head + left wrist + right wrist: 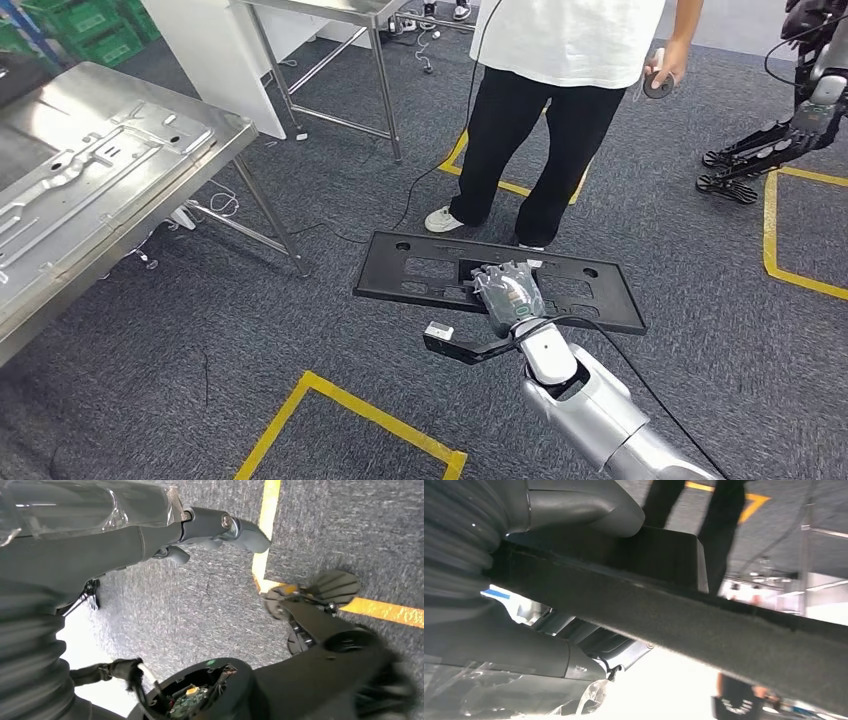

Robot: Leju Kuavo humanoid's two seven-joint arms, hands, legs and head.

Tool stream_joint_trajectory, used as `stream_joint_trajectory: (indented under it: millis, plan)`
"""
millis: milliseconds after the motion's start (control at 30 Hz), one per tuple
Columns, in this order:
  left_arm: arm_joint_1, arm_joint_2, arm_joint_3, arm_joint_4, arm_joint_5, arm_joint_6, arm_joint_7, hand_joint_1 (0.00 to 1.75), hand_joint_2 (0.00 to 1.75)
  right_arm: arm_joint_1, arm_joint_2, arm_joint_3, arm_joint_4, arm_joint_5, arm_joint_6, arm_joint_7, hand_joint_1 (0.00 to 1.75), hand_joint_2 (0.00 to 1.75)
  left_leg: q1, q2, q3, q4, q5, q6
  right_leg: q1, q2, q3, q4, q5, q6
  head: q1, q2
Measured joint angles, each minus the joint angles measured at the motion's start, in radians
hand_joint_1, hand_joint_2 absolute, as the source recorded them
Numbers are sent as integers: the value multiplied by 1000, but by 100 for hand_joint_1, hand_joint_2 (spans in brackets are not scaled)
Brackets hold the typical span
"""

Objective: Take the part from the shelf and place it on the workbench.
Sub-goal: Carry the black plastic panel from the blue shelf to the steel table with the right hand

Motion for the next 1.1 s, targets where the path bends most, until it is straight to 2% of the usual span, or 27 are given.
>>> stream_joint_trajectory:
  millis: [67,100,133,167,200,267,300,333,367,400,433,467,500,533,567,600,633,667,700,767,833,900,933,967,1000,1067,1100]
  plan:
    - [-6,4,-2,0,0,2,0,0,175,-2,1,0,-3,0,-1,0,175,175,-30,47,83,-158,63,26,2,-21,13,-8,-4,-1,0,0]
    - [-11,7,-4,0,0,4,1,0,175,-3,0,0,-3,0,-1,0,175,175,-40,64,103,-200,73,35,3,-32,16,-11,-5,0,0,0]
    - [-16,9,-6,0,0,7,2,0,175,-3,0,0,-3,0,-1,0,175,175,-46,70,111,-221,72,42,5,-44,18,-13,-7,2,0,0]
    - [-19,9,-8,0,0,9,4,0,175,-4,1,0,-3,0,-2,-1,175,175,-46,63,118,-233,70,46,7,-56,20,-15,-8,3,0,0]
    - [-18,8,-10,0,0,11,6,0,175,-4,2,-1,-3,-1,-3,-1,175,175,-41,54,127,-246,72,48,8,-53,21,-14,-13,5,0,0]
    - [-16,4,-13,0,0,14,11,0,175,-6,4,-1,-3,0,-5,-1,175,175,-28,34,144,-265,78,49,10,-8,2,38,-46,8,0,0]
    - [-17,2,-14,0,0,15,12,0,175,-6,2,-1,-3,0,-6,-1,175,175,-21,23,147,-266,81,46,9,24,-25,100,-77,11,0,0]
    - [-20,0,-15,0,0,16,13,0,175,-4,0,-1,-3,0,-6,0,175,175,-17,9,147,-263,80,46,9,44,-64,180,-109,15,0,0]
    - [-24,-2,-16,0,1,17,14,0,175,-1,-4,-1,-2,0,-6,1,175,175,-14,-6,147,-260,79,45,8,52,-104,257,-134,19,0,0]
    - [-25,-4,-17,0,1,18,15,0,175,3,-8,-1,-2,0,-6,2,175,175,-10,-23,147,-256,77,43,7,55,-133,305,-141,24,0,0]
    - [-24,-5,-18,0,1,19,16,0,175,6,-11,-1,-2,1,-5,5,175,175,-6,-40,147,-251,75,40,5,56,-143,312,-129,29,0,0]
    - [-23,-6,-19,0,2,22,17,0,175,8,-12,-1,-2,3,-4,9,175,175,0,-55,147,-245,71,34,2,59,-129,272,-98,35,0,0]
    - [-21,-6,-20,0,2,24,18,0,175,8,-13,-1,-2,6,-4,15,175,175,5,-70,147,-236,65,27,-4,70,-98,202,-58,43,0,0]
    - [-21,-4,-20,0,3,27,19,0,175,8,-15,-2,-2,9,-2,22,175,175,9,-84,144,-226,59,18,-14,94,-62,126,-26,54,0,0]
    - [-22,-1,-21,0,3,30,21,0,175,8,-17,-2,-3,13,1,29,175,175,10,-97,139,-214,53,12,-24,117,-34,66,-4,57,0,0]
    - [-24,3,-22,0,2,31,24,0,175,8,-19,-2,-4,16,4,35,175,175,10,-106,134,-205,49,8,-32,133,-17,31,5,56,0,0]
    - [-25,8,-24,0,0,32,28,0,175,10,-20,-2,-4,18,8,41,175,175,9,-114,129,-199,48,5,-37,137,-12,19,4,49,0,0]
    - [-25,12,-28,0,-2,31,34,0,175,12,-21,-2,-5,20,12,46,175,175,10,-121,125,-196,49,3,-37,123,-15,21,5,40,0,0]
    - [-22,18,-32,0,-5,31,39,0,175,14,-22,-2,-6,23,15,52,175,175,9,-119,119,-191,46,-1,-36,109,-17,23,4,34,0,0]
    - [-19,31,-40,0,-13,31,51,0,175,19,-22,-3,-13,30,20,65,175,175,10,-83,86,-130,11,-11,-32,86,-18,22,4,26,0,0]
    - [-24,43,-45,0,-27,31,60,0,175,23,-25,-3,-22,42,27,85,175,175,14,-31,16,18,-56,-18,-24,62,-15,19,4,22,0,0]
    - [-29,56,-54,0,-42,29,69,0,175,32,-29,-4,-32,56,36,105,175,175,16,-13,-47,149,-103,-17,-15,37,-13,18,2,24,0,0]
    - [-29,64,-59,-1,-50,29,74,0,175,39,-30,-4,-39,63,41,113,175,175,14,-11,-52,162,-102,-12,-10,26,-10,16,1,25,0,0]
    - [-28,74,-64,-1,-60,28,79,0,175,46,-31,-4,-47,69,45,119,175,175,10,-11,-33,128,-82,-4,-5,16,-5,13,0,25,0,0]
    - [-28,87,-69,-2,-71,29,85,0,175,52,-32,-4,-57,75,52,125,175,175,2,-6,6,57,-47,8,-1,7,3,6,0,25,0,0]
    - [-30,121,-79,-4,-97,33,103,0,175,59,-32,-4,-79,87,66,134,175,175,-24,32,101,-118,25,40,4,-10,21,-12,1,22,0,0]
    - [-35,145,-84,-7,-105,38,111,0,175,60,-33,-4,-89,93,75,136,175,175,-36,50,134,-182,43,52,9,-19,27,-17,1,19,0,0]
